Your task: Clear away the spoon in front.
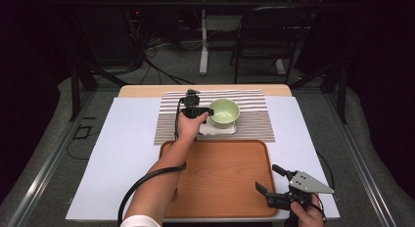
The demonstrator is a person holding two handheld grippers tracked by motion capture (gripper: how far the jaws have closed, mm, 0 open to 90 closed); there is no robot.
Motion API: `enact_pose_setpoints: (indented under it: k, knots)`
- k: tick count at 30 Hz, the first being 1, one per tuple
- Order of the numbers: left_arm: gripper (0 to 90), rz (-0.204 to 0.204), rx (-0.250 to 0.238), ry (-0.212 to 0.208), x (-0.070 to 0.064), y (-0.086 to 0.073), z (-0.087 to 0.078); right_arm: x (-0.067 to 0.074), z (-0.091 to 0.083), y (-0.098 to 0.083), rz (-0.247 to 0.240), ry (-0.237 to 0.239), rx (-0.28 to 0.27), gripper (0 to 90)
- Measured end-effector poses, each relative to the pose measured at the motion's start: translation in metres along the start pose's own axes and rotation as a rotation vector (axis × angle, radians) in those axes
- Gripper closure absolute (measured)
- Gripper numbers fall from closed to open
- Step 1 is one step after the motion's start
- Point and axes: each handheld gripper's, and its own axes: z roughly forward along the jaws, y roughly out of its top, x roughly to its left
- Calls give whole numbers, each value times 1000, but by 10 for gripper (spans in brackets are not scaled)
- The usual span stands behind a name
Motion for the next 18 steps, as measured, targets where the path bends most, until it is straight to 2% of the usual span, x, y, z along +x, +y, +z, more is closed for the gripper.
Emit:
enact_pose_setpoints:
  k: [4, 6, 9, 14, 18]
  knots:
    - [420, 23, 7, 33, -1, 2, 3, 0, 0, 0, 0, 0, 0, 146]
    - [445, 10, 11, 19, -1, 3, 5, 0, 0, 0, 0, 0, -1, 147]
    - [517, 15, 11, 5, -2, 3, 5, 0, 0, 0, -2, -1, -1, 146]
    - [594, 49, 9, 31, -7, 5, 7, 0, -1, 0, -4, -1, -3, 146]
    - [623, 46, 20, 34, -8, 6, 10, 0, -1, 0, -6, 0, -4, 147]
